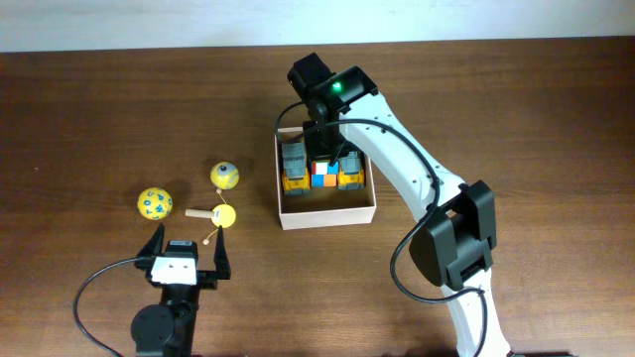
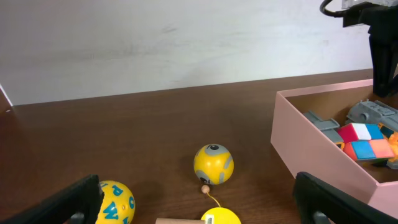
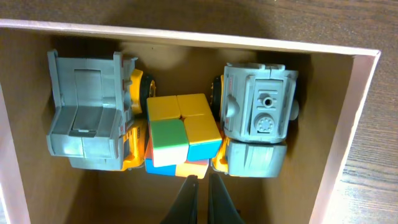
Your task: Pack container
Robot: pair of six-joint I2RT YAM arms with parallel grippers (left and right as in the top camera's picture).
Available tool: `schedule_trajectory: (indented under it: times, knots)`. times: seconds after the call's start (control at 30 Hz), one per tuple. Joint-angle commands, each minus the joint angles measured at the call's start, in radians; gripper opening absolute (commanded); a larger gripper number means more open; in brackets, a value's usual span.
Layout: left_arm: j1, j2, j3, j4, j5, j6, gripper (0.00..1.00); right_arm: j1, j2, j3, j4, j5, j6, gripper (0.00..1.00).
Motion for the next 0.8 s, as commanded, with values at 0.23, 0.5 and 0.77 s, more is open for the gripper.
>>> schedule_trajectory:
  times: [0.23, 0.5, 0.77]
  knots:
    - [-0.004, -0.010, -0.006, -0.002, -0.003, 0.005, 0.99, 0.015, 0.015, 0.012, 0.003, 0.011, 0.010, 0.04]
    - [-0.004, -0.010, -0.006, -0.002, -0.003, 0.005, 0.99, 0.035, 0.015, -0.011, 0.024, -0.005, 0.010, 0.04]
    - [-0.004, -0.010, -0.006, -0.002, -0.003, 0.005, 0.99, 0.055, 0.015, -0.050, 0.069, -0.011, 0.010, 0.04]
